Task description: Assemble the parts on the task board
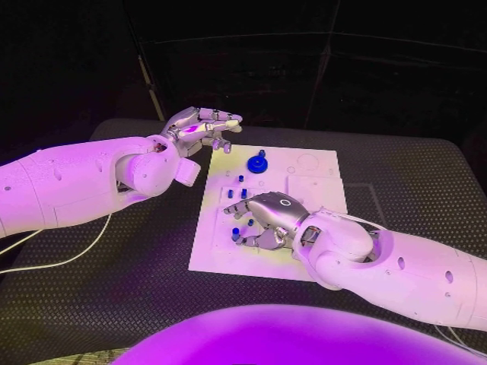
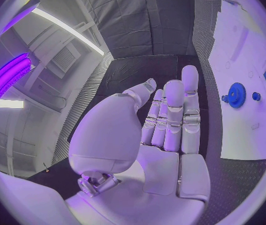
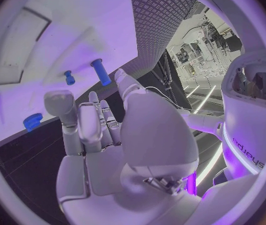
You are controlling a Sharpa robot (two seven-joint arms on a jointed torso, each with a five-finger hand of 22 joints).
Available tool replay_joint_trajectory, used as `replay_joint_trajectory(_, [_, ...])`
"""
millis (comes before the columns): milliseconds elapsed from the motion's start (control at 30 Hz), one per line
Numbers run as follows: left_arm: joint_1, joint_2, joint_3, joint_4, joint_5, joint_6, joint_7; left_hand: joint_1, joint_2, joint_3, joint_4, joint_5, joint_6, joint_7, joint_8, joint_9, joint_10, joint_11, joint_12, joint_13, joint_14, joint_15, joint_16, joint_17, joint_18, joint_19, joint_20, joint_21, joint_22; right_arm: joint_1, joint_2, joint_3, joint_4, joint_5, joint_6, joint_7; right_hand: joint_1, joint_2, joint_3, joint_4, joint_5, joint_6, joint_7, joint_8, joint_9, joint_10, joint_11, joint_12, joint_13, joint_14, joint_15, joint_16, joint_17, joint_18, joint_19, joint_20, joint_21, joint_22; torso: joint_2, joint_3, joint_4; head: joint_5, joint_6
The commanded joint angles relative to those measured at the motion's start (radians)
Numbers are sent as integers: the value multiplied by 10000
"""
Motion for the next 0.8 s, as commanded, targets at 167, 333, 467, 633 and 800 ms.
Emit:
replay_joint_trajectory(167, [13, -26, -5, 8, 12, 164, -14, -70, 4, -57, -24, 37, -80, -19, 42, 3, -73, 6, 45, 10, -69, -14, -50, -8, 187, 2, 63, -40, -15, -2, -955, 215, 693, 1005, -1139, 434, 262, 146, -468, 219, 192, 943, 378, 119, 120, 129, -100, 711, 84, -84, -81, -133, -382, 167, -44, -68, -107, -103, -14, -27, 24, -200, 2])
replay_joint_trajectory(333, [13, -67, -14, 23, 12, 158, -8, -73, 3, -69, -22, 37, -88, -19, 46, 3, -83, 6, 49, 10, -82, -12, -63, -38, 187, 0, 64, -45, -21, 3, -2155, 638, 1272, 1639, -983, -195, 69, 537, -503, 591, 282, 2377, 355, 687, 333, 2802, -458, 2209, 593, 508, -329, 696, 857, -151, 853, -196, 1109, 1664, -18, -25, -4, -416, 2])
replay_joint_trajectory(467, [13, -81, -20, 30, 12, 156, 1, -73, 3, -69, -22, 37, -88, -19, 46, 3, -83, 6, 49, 10, -82, -12, -63, -38, 187, 0, 64, -45, -21, 5, -3052, 774, 1629, 2391, -932, -847, -271, 400, -742, 978, 251, 2761, 54, 919, 369, 3841, -781, 2949, 1130, 724, -627, 1021, 1365, -320, 1290, -507, 1728, 2535, -37, -21, -41, -633, 2])
replay_joint_trajectory(633, [13, -87, -29, 37, 12, 161, 8, -73, 3, -69, -22, 37, -88, -19, 46, 3, -83, 6, 49, 10, -82, -12, -63, -38, 187, 0, 64, -45, -21, 1, -3848, 822, 1884, 2833, -851, -1879, -991, 189, -1424, 1608, 1325, 3181, -247, 1408, 500, 4639, -1056, 6039, 4415, 912, -860, 1449, 2039, -475, 1614, -807, 2283, 3357, -61, -32, -86, -839, 2])
replay_joint_trajectory(800, [10, -79, -52, 34, 11, 178, 8, -72, 10, -77, -21, 38, -89, -20, 54, 4, -88, 5, 57, 10, -93, -11, -73, -59, 187, -3, 66, -51, -27, -9, -4304, 833, 2004, 2237, -637, -3157, -1365, 529, -2126, 1621, 2121, 3417, -437, 1970, 798, 5481, -1181, 10498, 10094, 1037, -1031, 1929, 2884, -603, 1789, -893, 2686, 3995, -95, -24, -133, -947, 2])
